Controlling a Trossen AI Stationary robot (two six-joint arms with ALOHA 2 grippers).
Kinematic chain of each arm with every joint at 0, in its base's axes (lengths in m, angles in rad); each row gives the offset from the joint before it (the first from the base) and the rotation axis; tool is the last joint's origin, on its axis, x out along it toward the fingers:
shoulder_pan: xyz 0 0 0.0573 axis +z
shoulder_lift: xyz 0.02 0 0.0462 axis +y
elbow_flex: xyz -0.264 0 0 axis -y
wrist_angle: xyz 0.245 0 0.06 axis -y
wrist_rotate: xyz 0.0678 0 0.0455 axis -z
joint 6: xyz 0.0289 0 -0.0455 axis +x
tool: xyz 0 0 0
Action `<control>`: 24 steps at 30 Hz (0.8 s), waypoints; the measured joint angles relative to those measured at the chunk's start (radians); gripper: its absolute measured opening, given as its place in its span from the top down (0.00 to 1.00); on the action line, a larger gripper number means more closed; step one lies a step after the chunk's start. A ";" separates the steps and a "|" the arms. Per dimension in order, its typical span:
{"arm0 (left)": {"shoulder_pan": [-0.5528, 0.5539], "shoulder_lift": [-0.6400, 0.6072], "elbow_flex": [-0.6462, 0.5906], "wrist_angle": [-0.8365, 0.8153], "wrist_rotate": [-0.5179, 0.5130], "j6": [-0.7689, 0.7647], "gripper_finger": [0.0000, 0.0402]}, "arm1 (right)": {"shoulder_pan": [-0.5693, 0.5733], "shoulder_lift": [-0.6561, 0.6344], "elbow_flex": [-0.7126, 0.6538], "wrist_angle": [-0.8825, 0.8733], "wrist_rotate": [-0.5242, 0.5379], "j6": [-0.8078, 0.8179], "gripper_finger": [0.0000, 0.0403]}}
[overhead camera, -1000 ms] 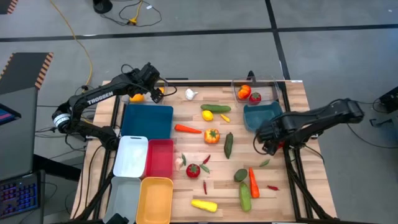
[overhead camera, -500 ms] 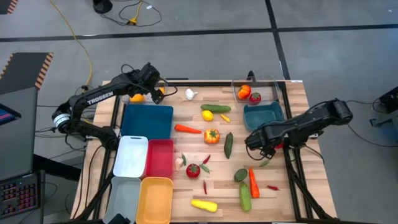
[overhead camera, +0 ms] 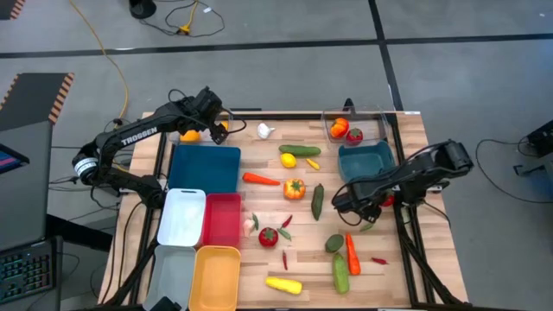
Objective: Sort produce into baskets
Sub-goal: Put the right red tomato into the right transparent bin
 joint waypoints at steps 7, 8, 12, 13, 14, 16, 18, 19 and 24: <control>0.000 0.000 0.000 0.000 0.000 0.000 0.22 | 0.000 0.069 0.000 0.059 0.000 -0.062 0.02; 0.000 0.000 0.000 0.000 0.000 0.000 0.22 | -0.001 0.075 0.000 0.059 0.000 -0.062 0.02; 0.000 0.000 0.000 0.000 0.000 0.003 0.22 | -0.015 0.092 -0.012 0.053 0.003 -0.062 0.02; 0.000 0.000 0.000 0.000 0.000 0.003 0.22 | -0.020 0.095 -0.019 0.048 0.003 -0.063 0.02; 0.000 0.000 0.000 0.000 0.000 0.003 0.22 | -0.026 0.098 -0.026 0.054 0.003 -0.066 0.02; 0.000 0.000 0.000 0.000 0.001 0.003 0.22 | -0.035 0.102 -0.027 0.070 0.003 -0.071 0.03; 0.000 0.000 0.000 0.000 0.001 0.003 0.22 | -0.043 0.108 -0.028 0.064 0.003 -0.080 0.04; 0.000 0.000 0.000 0.000 0.002 0.003 0.22 | -0.048 0.109 -0.029 0.067 0.002 -0.085 0.04; 0.000 0.000 0.000 0.000 0.006 0.003 0.22 | -0.063 0.133 -0.032 0.074 0.003 -0.095 0.07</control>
